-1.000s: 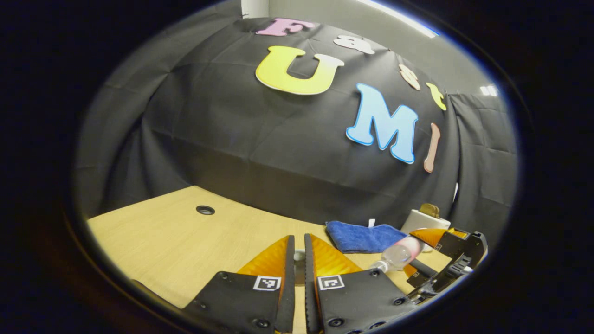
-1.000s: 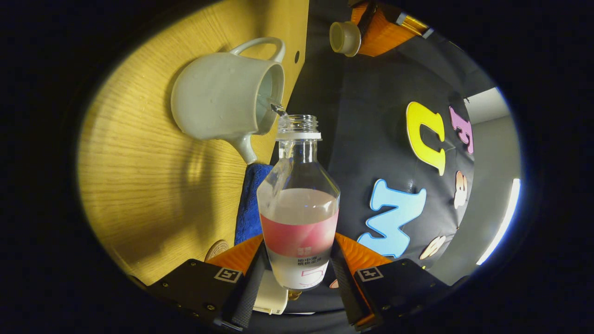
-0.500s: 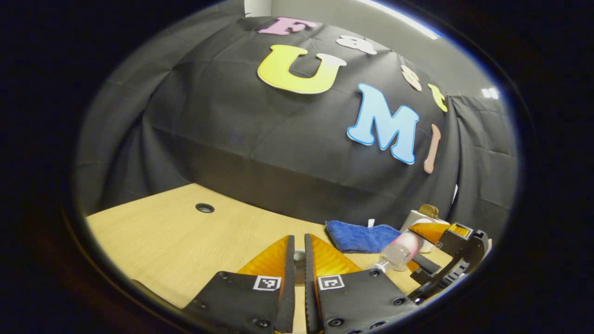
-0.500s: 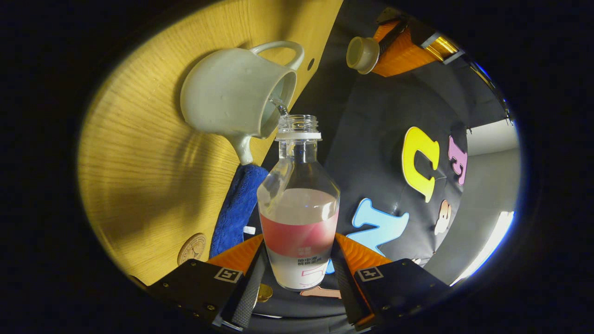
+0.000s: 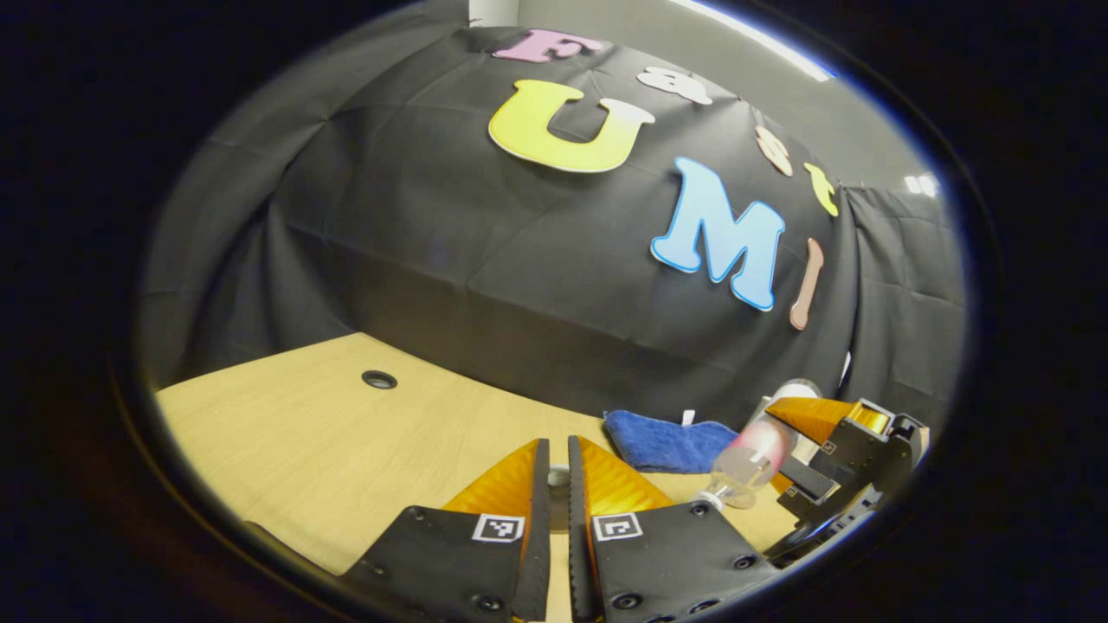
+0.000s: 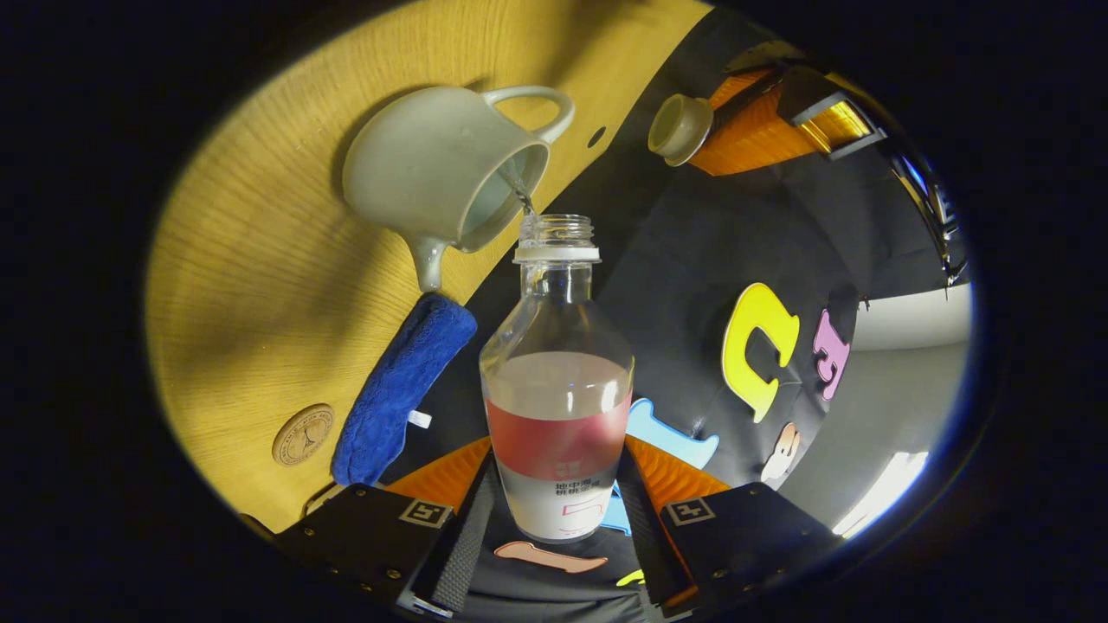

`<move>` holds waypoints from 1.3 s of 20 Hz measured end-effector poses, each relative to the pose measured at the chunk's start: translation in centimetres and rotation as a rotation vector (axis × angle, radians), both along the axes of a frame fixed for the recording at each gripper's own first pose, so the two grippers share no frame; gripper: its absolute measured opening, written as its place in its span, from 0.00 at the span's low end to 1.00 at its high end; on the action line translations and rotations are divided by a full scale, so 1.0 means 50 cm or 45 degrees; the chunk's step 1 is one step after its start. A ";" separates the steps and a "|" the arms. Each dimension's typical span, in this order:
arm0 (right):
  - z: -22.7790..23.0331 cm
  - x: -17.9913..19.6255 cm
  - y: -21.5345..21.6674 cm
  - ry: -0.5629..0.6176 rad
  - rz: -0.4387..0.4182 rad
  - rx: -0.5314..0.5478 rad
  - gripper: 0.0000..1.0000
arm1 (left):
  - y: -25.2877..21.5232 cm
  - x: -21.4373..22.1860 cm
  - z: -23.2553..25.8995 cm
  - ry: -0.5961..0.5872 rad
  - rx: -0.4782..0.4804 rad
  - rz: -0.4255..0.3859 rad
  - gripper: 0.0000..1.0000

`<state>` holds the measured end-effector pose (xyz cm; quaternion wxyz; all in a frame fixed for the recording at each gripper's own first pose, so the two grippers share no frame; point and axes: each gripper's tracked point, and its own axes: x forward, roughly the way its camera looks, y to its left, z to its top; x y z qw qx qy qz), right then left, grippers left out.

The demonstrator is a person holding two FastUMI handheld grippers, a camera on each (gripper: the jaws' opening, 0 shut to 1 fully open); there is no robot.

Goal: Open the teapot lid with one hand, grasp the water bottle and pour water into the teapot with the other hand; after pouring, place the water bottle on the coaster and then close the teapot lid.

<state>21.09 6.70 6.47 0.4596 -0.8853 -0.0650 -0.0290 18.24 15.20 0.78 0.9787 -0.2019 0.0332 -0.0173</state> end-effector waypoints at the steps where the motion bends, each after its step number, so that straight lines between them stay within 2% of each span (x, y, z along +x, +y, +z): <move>1: 0.003 0.001 0.001 -0.003 0.003 -0.013 0.75 | -0.001 0.000 -0.001 0.001 -0.002 0.000 0.18; 3: 0.007 0.001 0.004 -0.012 0.007 -0.034 0.75 | 0.000 0.000 0.000 0.003 -0.006 -0.002 0.15; 5: 0.007 -0.002 0.007 -0.020 0.015 -0.055 0.75 | -0.001 0.000 -0.002 0.005 -0.008 -0.006 0.15; 6: 0.009 -0.002 0.011 -0.028 0.021 -0.074 0.75 | 0.000 0.003 -0.003 0.009 -0.006 -0.007 0.18; 7: 0.012 -0.003 0.013 -0.034 0.028 -0.095 0.74 | -0.003 0.003 -0.005 0.011 -0.006 -0.011 0.15; 8: 0.016 -0.002 0.017 -0.038 0.036 -0.120 0.74 | -0.002 0.004 -0.004 0.013 -0.007 -0.012 0.18; 11: 0.022 -0.006 0.029 -0.068 0.067 -0.213 0.74 | -0.003 0.005 -0.007 0.016 -0.009 -0.015 0.18; 16: 0.019 -0.005 0.036 -0.085 0.082 -0.249 0.75 | -0.006 0.007 -0.012 0.029 -0.009 -0.022 0.18; 21: 0.017 -0.011 0.038 -0.088 0.092 -0.240 0.75 | -0.005 0.006 -0.011 0.023 -0.008 -0.021 0.18; 26: -0.003 -0.011 0.022 -0.029 0.072 -0.114 0.75 | 0.001 0.005 -0.005 0.014 -0.017 -0.011 0.18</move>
